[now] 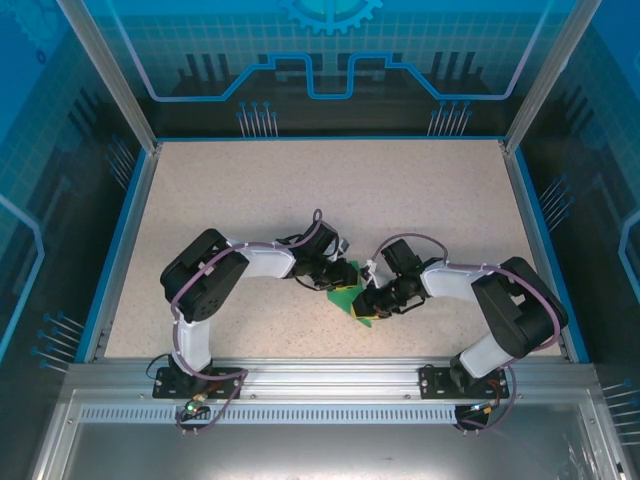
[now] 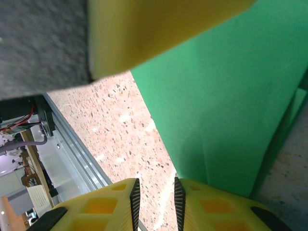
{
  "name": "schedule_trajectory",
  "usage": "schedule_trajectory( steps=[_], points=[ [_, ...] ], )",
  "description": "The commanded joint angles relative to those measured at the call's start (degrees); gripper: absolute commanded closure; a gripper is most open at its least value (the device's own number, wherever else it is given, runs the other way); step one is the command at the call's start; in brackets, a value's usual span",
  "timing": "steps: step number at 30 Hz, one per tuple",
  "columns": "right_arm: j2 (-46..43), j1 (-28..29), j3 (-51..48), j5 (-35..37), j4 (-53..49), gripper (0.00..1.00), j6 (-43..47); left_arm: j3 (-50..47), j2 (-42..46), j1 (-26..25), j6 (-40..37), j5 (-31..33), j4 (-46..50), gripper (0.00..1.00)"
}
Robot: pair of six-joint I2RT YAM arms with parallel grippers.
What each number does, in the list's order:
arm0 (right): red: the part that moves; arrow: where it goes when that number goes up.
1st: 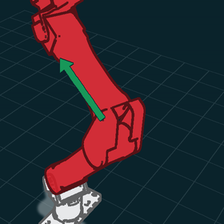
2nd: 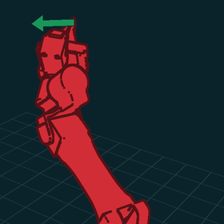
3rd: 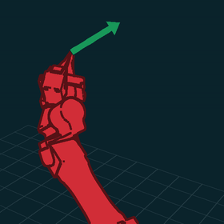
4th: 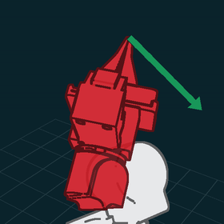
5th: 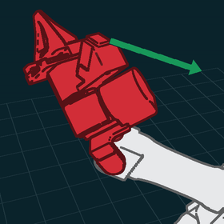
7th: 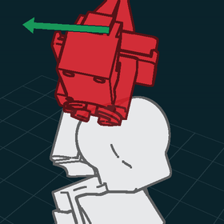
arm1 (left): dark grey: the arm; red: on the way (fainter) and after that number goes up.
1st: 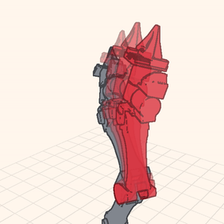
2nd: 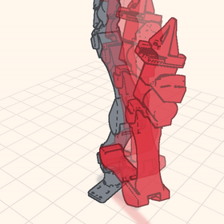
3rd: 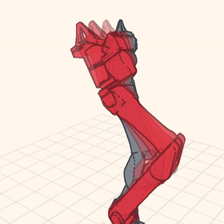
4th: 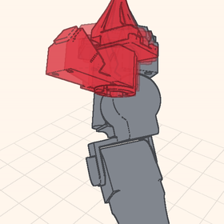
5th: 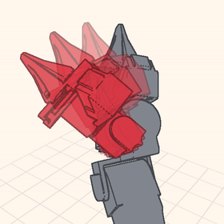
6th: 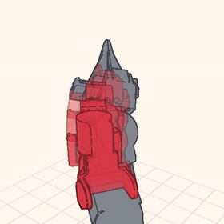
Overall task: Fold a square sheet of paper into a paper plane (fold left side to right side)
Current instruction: Fourth fold the wing at the center of the table.
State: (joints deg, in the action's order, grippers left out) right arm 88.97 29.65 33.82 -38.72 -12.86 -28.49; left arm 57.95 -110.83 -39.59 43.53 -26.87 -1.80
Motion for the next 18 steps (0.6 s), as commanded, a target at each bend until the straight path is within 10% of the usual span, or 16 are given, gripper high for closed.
schedule_trajectory(
  steps=[1,18],
  points=[
    [0.33,0.92,-1.0,1.71,-4.03,0.72,0.52,-2.41,-0.09,0.82,-0.9,2.71,5.38,0.74],
    [-0.55,2.52,-2.02,1.95,-6.79,0.72,0.78,-2.92,0.08,1.27,-0.9,2.83,5.06,0.74]
  ],
)
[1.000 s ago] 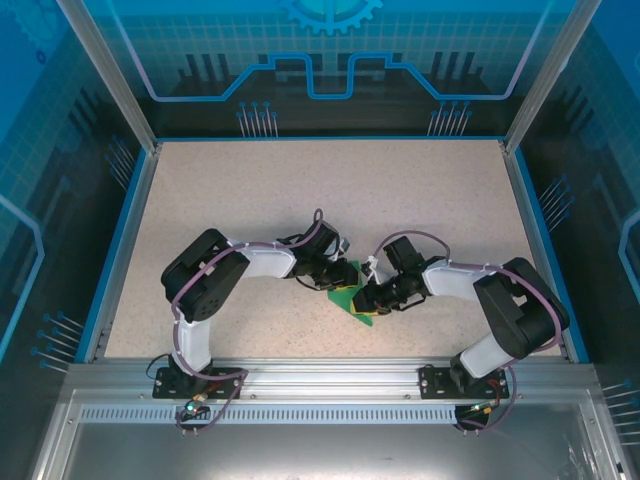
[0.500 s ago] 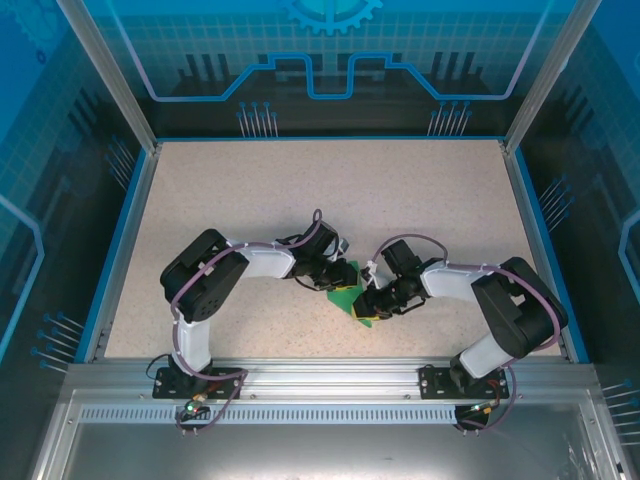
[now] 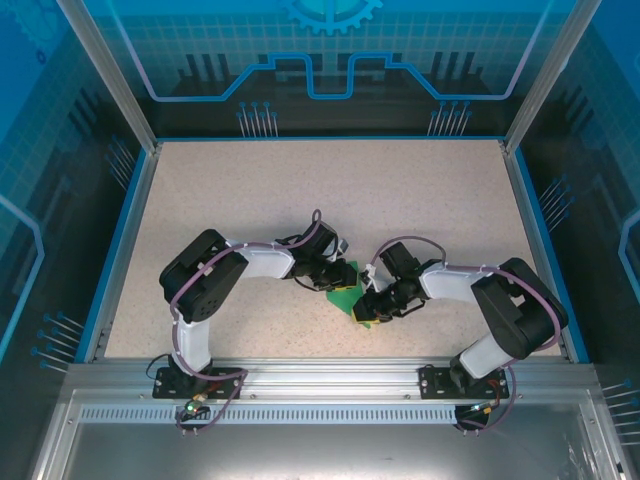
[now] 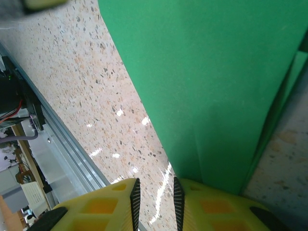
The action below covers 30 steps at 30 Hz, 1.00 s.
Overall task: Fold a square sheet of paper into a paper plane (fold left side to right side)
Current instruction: Fourth fold the wing at the center of the table.
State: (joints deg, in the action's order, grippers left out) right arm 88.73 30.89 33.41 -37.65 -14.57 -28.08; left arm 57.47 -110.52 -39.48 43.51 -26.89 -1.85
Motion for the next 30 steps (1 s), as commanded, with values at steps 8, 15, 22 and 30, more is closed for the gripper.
schedule_trajectory(
  steps=[8,15,22,30],
  points=[
    [-0.65,2.37,-1.88,0.5,-6.35,0.73,0.28,-2.65,-0.16,1.42,-0.89,2.91,5.1,0.75],
    [-1.45,2.88,-2.73,0.77,-7.74,0.75,-0.01,-2.98,-0.05,1.61,-0.83,2.95,4.97,0.74],
    [-6.17,2.88,-4.34,-0.35,-8.63,0.84,-0.18,-2.98,0.04,1.69,-0.86,2.65,4.92,0.75],
    [-18.03,-3.7,-3.89,-2.06,-4.76,0.96,-2.78,-2.82,0.24,1.69,-0.88,2.5,4.9,0.74]
  ],
)
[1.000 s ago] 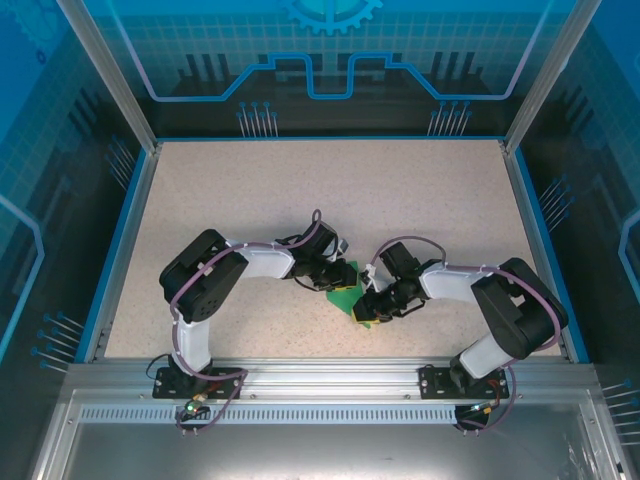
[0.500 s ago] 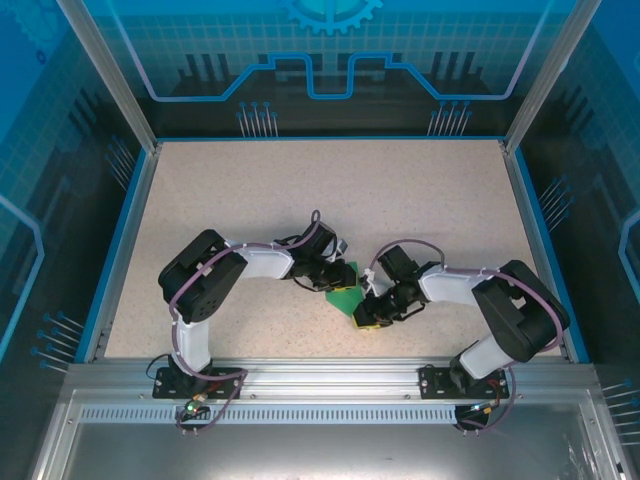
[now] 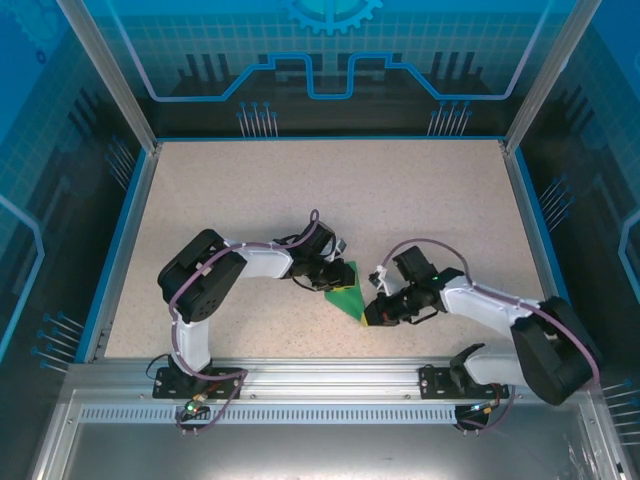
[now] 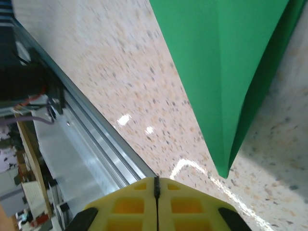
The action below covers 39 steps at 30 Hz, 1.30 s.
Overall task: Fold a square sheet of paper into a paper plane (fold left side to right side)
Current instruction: Fourth fold the wing at the center of the table.
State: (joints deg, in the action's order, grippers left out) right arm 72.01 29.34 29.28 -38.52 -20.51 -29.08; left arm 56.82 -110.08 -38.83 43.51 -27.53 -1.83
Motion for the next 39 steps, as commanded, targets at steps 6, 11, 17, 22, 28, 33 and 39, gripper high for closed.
schedule_trajectory(
  steps=[6,11,17,22,28,33,39],
  points=[
    [3.6,-2.22,1.64,3.46,6.75,1.0,-6.43,-2.32,-0.23,1.01,-0.46,2.77,4.1,0.74],
    [8.5,-1.52,2.41,4.11,10.67,1.0,-8.32,-2.19,-0.49,0.86,-0.26,2.57,3.68,0.75],
    [12.9,-0.38,2.52,3.32,14.12,1.0,-9.39,-2.4,-0.35,0.86,-0.35,2.61,3.68,0.75],
    [15.36,0.75,2.45,3.89,13.98,1.0,-9.7,-2.74,-0.13,0.85,-0.2,2.72,3.5,0.75],
    [16.94,1.42,0.96,5.73,12.29,1.0,-10.03,-2.96,-0.04,0.82,-0.26,2.74,3.36,0.75],
    [16.56,1.61,-1.01,5.59,11.25,1.0,-10.29,-3.13,0.13,0.84,-0.34,2.9,3.4,0.75],
    [13.9,2.21,-3.83,5.5,8.69,1.0,-10.25,-3.2,0.13,0.81,-0.4,3.18,3.43,0.75]
  ],
)
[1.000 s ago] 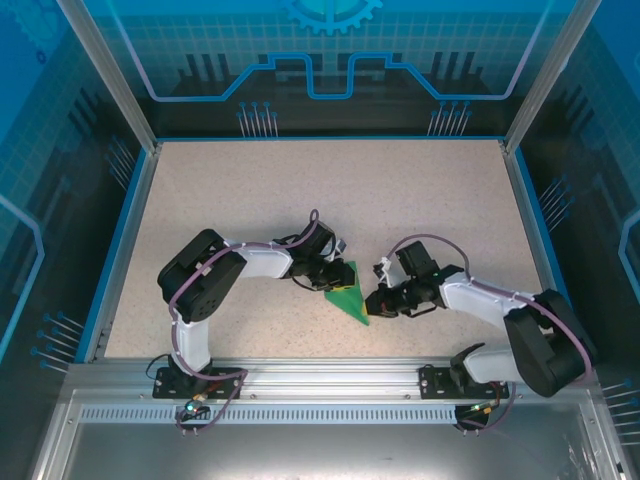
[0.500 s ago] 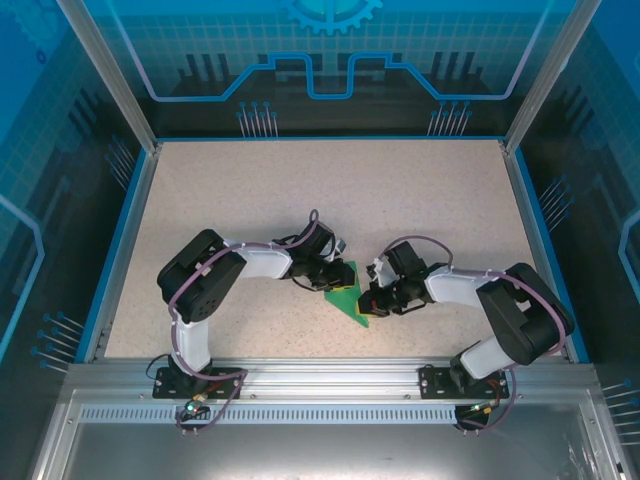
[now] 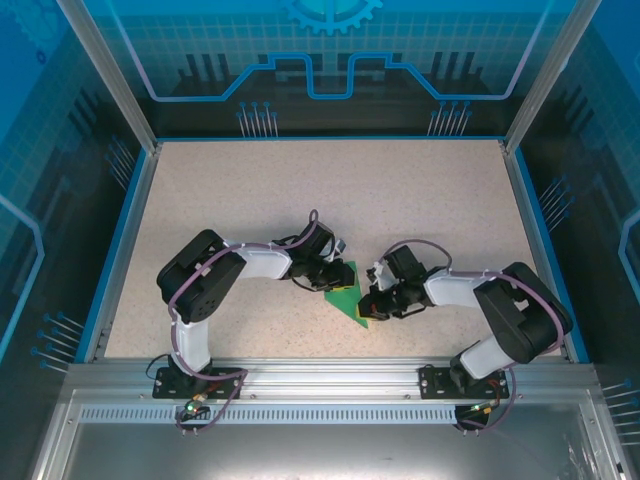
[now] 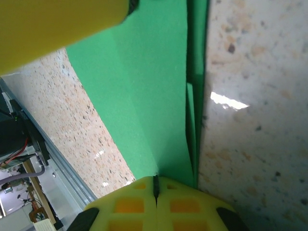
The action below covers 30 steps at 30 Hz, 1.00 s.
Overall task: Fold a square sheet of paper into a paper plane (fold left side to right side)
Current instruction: Fourth fold the wing at the center of the table.
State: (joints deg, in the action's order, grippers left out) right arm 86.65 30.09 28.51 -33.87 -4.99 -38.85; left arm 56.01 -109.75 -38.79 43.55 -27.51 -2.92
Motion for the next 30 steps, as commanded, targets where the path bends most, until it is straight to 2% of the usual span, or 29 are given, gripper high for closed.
schedule_trajectory(
  steps=[1,7,10,19,24,30],
  points=[
    [-1.31,1.46,-3.36,0.82,-7.31,1.0,-0.32,-2.42,-0.21,0.74,-0.48,3.1,4.54,0.74],
    [-10.54,1.19,0.15,0.5,-11.22,1.0,1.5,-2.4,-0.2,0.8,-0.4,2.87,4.37,0.75],
    [-12.43,0.33,2.43,0.45,-11.08,1.0,1.33,-2.31,-0.23,0.79,-0.31,2.81,4.32,0.74],
    [-1.66,0.14,5.49,4.05,-6.07,1.0,0.13,-2.31,-0.28,0.67,-0.2,2.55,3.94,0.75],
    [2.19,0.65,6.03,7.92,-9.73,1.0,1.99,-2.36,0.42,0.59,0.29,2.36,2.8,0.74],
    [4.62,0.82,4.63,10.15,-12.45,1.0,3.07,-3.01,5.46,0.45,0.15,2.7,0.67,0.74]
  ],
)
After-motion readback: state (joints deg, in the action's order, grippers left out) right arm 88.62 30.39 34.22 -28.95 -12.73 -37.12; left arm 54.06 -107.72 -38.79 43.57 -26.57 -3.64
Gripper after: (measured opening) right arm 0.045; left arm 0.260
